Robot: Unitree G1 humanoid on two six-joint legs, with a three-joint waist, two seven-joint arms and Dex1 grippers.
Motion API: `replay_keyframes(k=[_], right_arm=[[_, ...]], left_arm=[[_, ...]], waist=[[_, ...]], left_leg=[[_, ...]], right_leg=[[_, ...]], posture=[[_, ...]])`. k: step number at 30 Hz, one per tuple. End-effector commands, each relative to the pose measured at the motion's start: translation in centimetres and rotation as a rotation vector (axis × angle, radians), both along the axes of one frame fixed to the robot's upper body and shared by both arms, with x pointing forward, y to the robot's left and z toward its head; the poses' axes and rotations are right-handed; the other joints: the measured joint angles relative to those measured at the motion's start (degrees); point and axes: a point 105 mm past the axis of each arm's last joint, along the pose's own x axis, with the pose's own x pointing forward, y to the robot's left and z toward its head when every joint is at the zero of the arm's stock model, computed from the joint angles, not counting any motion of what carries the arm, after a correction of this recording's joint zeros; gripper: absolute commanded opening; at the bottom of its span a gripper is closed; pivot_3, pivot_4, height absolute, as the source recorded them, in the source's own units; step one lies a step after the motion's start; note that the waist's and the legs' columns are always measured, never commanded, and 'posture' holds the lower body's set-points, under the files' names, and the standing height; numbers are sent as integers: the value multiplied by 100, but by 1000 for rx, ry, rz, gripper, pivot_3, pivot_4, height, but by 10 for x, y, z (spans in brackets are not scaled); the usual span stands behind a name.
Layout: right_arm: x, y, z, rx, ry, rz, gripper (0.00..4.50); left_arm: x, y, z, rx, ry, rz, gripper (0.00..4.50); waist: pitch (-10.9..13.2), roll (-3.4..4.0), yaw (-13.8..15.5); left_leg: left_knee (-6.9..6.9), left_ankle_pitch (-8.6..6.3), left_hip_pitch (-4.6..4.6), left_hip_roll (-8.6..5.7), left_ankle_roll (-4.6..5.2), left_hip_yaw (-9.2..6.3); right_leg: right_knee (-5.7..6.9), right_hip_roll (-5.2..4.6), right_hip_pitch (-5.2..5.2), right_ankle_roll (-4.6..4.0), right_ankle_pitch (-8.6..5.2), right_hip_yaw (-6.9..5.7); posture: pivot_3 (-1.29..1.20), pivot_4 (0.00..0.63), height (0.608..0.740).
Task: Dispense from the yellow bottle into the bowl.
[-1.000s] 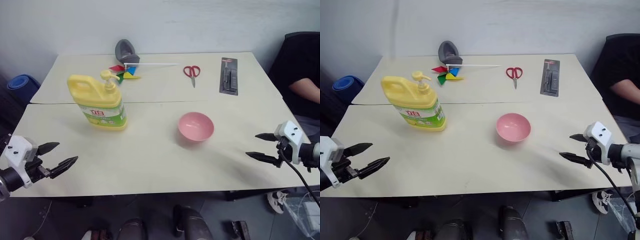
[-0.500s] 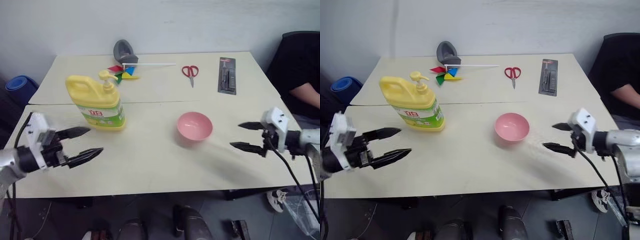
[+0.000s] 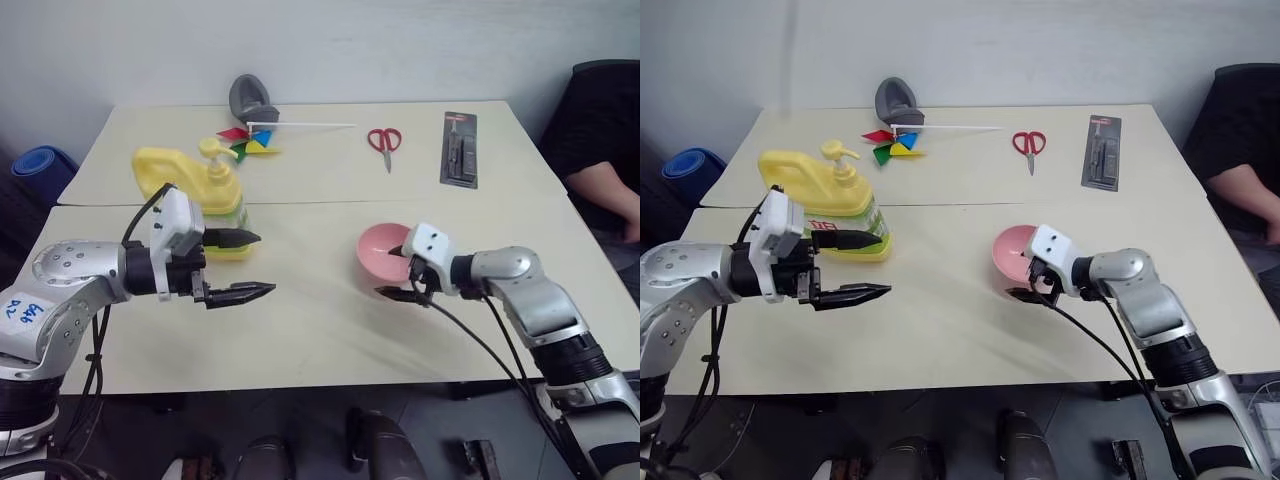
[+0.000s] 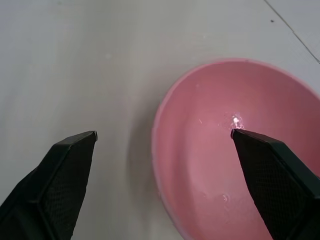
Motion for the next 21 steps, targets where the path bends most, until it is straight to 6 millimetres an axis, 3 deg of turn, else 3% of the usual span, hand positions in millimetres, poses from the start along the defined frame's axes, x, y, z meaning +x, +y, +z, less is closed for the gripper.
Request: replay_keyframes(k=[1,2,5,10,13,16,21], right_arm=[[5,6,1,-18,-42,10,4479],[7,7,-2,-23,-40,9,4479],[12,9,-7,-27,-36,4,3868],[17,10,-14,-34,-32,-4,2323],[19,11,-15,-28,-31,-5,2323],[20,11,-14,-17,-29,-6,1863],[19,8,-12,-19,-33,2,155]], left_arm=[[-1,-1,7,-1,-32,-25,4500],[-1,-1,7,2,-33,-28,4500],[0,-1,8,6,-36,-33,4500],[0,-2,7,5,-35,-35,4500],[0,-2,7,4,-35,-32,4500],[1,-1,8,4,-41,-26,4500],[5,1,12,-3,-53,-9,4500]], waist=[[0,0,-2],[0,0,-2],[0,0,-8],[0,0,-14],[0,0,-12],[0,0,-13],[0,-1,-24]], left_leg=[[1,1,0,-2,1,0],[1,2,0,-4,3,0],[4,3,2,-5,6,0],[5,7,9,-4,1,2],[6,9,12,-3,-1,1],[6,10,11,-4,1,1],[6,10,12,-4,2,2]], right_leg=[[0,0,1,1,1,1],[1,-1,0,3,2,2],[2,-2,1,3,2,3],[3,-3,0,3,2,9],[5,-4,2,2,1,9],[11,-6,2,2,1,10],[14,-7,3,2,1,10]], posture=[[0,150,740],[0,150,740],[0,150,740],[0,150,740],[0,150,740],[0,150,740],[0,150,740]])
